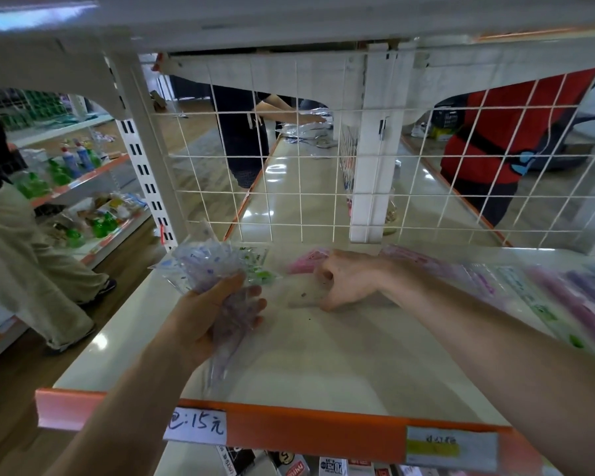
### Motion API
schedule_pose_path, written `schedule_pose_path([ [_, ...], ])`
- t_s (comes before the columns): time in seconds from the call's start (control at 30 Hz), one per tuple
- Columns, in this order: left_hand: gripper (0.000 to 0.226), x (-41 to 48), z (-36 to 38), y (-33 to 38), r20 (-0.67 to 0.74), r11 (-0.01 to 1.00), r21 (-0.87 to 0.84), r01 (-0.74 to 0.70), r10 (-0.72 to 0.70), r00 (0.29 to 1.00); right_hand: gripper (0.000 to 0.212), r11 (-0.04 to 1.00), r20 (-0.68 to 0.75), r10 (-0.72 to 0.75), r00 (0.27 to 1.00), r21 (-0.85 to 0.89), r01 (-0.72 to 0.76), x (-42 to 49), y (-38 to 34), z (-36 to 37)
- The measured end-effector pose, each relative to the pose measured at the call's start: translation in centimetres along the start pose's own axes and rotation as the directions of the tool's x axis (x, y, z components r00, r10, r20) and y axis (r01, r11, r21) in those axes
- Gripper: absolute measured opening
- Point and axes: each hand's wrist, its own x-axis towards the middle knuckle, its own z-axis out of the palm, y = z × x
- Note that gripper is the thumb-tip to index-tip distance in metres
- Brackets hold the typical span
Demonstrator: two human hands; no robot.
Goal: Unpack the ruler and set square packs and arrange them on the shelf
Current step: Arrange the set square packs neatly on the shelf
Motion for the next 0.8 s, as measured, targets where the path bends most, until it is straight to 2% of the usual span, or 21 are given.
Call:
schedule_pose_path([
  [0.27,0.014,-0.1,0.8,0.0,0.109,0.997,0.045,0.057,-0.062,0.992,0.042,0.999,-0.002,0.014,1.0,-0.04,-0.014,0.3,0.6,0.1],
  [0.33,0.017,-0.3,1.2,0.0,0.175,0.996,0.045,0.076,-0.083,0.981,0.041,0.997,-0.103,0.001,0.995,0.072,0.006,0.2,1.3,0.1],
  [0.37,0.021,-0.3,1.4,0.0,0.222,0.995,0.048,0.089,-0.097,0.97,0.036,0.976,-0.188,-0.018,0.982,0.209,0.057,0.2,1.6,-0.1],
  [0.4,0.025,-0.3,1.6,0.0,0.27,0.993,0.059,0.105,-0.117,0.956,0.032,0.916,-0.264,-0.024,0.964,0.381,0.127,0.1,1.6,-0.5],
  [0.47,0.027,-0.3,1.9,-0.2,0.328,0.985,0.108,0.137,-0.165,0.93,0.025,0.655,-0.301,0.008,0.953,0.722,0.223,-0.8,0.8,-1.5],
  [0.53,0.025,-0.2,2.3,-0.4,0.359,0.975,0.165,0.152,-0.203,0.911,0.021,0.4,-0.225,0.001,0.974,0.893,0.206,-1.3,-0.2,-2.2],
  [0.57,0.024,-0.2,2.5,-0.4,0.385,0.968,0.194,0.157,-0.222,0.896,0.022,0.345,-0.206,-0.019,0.978,0.917,0.2,-1.5,-0.6,-2.4],
  [0.63,0.018,-0.3,2.8,-0.4,0.427,0.957,0.242,0.16,-0.253,0.868,0.018,0.305,-0.216,-0.036,0.976,0.928,0.216,-1.8,-1.2,-2.6],
  [0.73,0.019,-0.4,3.0,-0.1,0.436,0.945,0.281,0.166,-0.28,0.855,0.007,0.389,-0.315,0.016,0.949,0.876,0.285,-2.1,-0.9,-2.8],
  [0.8,0.021,-0.4,2.9,0.0,0.43,0.946,0.281,0.158,-0.272,0.861,0.007,0.376,-0.365,0.082,0.928,0.873,0.31,-2.2,-0.3,-2.9],
])
